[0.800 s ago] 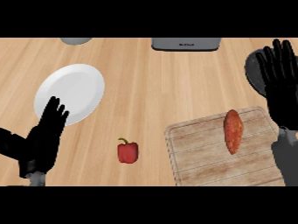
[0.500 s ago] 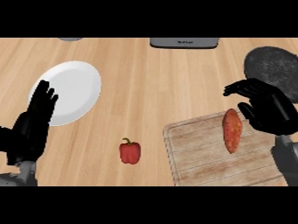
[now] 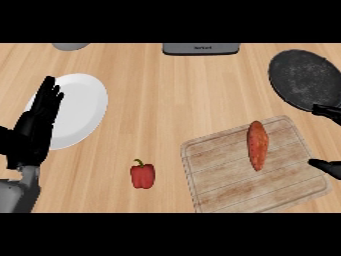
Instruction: Pick the sweet potato from the cutting board and place it in the pan
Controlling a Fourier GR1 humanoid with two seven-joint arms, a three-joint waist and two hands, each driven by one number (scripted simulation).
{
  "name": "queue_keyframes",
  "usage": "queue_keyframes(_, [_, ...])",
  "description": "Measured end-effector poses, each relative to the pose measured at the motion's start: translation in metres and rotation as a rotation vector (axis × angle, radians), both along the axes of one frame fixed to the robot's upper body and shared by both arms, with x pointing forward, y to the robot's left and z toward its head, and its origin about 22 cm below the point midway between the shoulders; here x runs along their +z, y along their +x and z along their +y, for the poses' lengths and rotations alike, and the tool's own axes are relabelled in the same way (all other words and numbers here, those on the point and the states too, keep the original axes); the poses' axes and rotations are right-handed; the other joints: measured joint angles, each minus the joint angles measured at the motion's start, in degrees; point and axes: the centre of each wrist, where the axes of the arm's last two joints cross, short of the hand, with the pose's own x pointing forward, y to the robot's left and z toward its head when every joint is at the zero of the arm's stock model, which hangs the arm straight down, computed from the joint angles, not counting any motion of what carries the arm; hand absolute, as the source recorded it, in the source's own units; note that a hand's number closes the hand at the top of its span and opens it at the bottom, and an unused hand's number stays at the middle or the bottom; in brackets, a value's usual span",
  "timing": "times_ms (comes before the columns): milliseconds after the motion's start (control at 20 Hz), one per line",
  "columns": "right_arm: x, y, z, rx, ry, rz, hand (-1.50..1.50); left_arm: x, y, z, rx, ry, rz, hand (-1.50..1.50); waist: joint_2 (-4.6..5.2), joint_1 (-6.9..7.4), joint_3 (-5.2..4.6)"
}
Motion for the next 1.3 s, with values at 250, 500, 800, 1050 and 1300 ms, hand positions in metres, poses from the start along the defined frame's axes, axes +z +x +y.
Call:
queue_keyframes(250, [0.051, 0.000, -0.046, 0.037, -0.204, -0.018, -1.50, -0.005, 0.007, -0.001, -0.020, 0.004, 0.006, 0.00, -0.17, 0.51, -0.12])
queue_keyframes(500, [0.117, 0.010, -0.062, 0.084, -0.433, 0.021, -1.50, -0.005, 0.014, 0.003, -0.028, 0.009, 0.000, 0.00, -0.27, 0.89, -0.20])
queue_keyframes(800, [0.164, 0.033, -0.043, 0.096, -0.536, 0.021, -1.50, -0.009, 0.021, 0.004, -0.032, 0.010, -0.006, 0.00, -0.30, 1.23, -0.20])
queue_keyframes(1050, [0.174, 0.046, -0.007, 0.108, -0.569, 0.012, -1.50, -0.013, 0.020, 0.004, -0.032, 0.003, 0.001, 0.00, -0.37, 1.19, -0.20])
queue_keyframes(1300, [0.166, 0.048, 0.023, 0.195, -0.547, 0.049, -1.50, -0.016, 0.015, 0.004, -0.035, 0.009, 0.005, 0.00, -0.43, 1.06, -0.19])
